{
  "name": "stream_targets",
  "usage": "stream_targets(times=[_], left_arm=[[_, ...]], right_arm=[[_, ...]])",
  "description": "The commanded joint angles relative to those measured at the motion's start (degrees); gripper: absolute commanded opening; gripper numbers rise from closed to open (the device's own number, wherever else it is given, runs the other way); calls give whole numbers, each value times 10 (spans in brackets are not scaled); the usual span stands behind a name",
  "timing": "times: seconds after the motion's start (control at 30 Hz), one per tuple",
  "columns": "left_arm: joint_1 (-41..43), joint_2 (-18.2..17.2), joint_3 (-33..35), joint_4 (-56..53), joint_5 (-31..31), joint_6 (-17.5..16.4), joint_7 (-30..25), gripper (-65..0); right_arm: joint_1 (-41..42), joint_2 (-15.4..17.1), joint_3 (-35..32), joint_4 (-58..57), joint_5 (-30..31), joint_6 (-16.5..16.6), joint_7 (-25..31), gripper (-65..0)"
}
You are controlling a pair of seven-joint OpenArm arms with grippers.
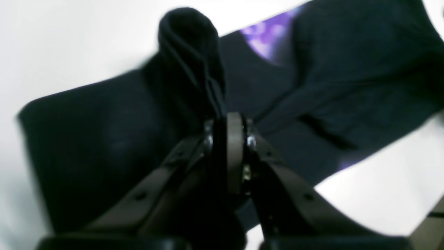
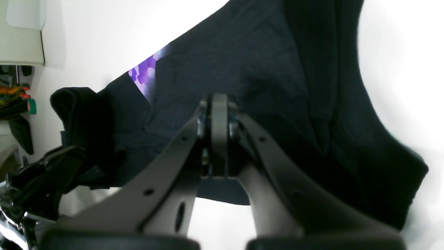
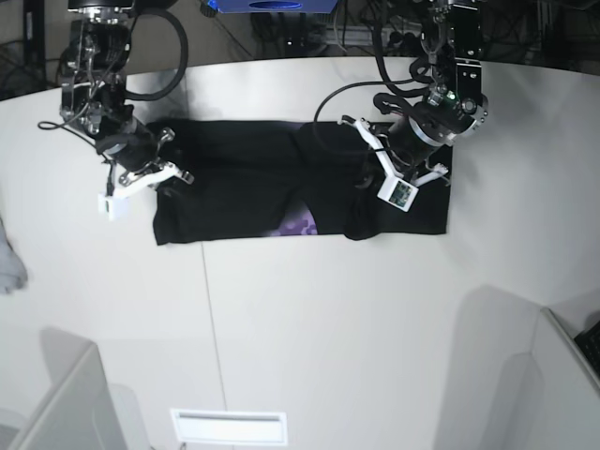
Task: Fold the T-shirt properly
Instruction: 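Move the left gripper inward along the strip and pinch its middle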
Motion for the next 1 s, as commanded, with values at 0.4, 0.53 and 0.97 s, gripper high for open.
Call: stream_targets(times=[0.4, 0.53, 0.97], left_arm=[[-28, -1, 8, 9, -11, 25, -14, -650], [-28, -1, 27, 9, -8, 25, -14, -650], [-28, -1, 30, 8, -8, 25, -14, -650]], right_arm=[[5, 5, 3, 8, 6, 4, 8, -650], [5, 5, 3, 8, 6, 4, 8, -650], [5, 5, 3, 10, 9, 4, 8, -650]])
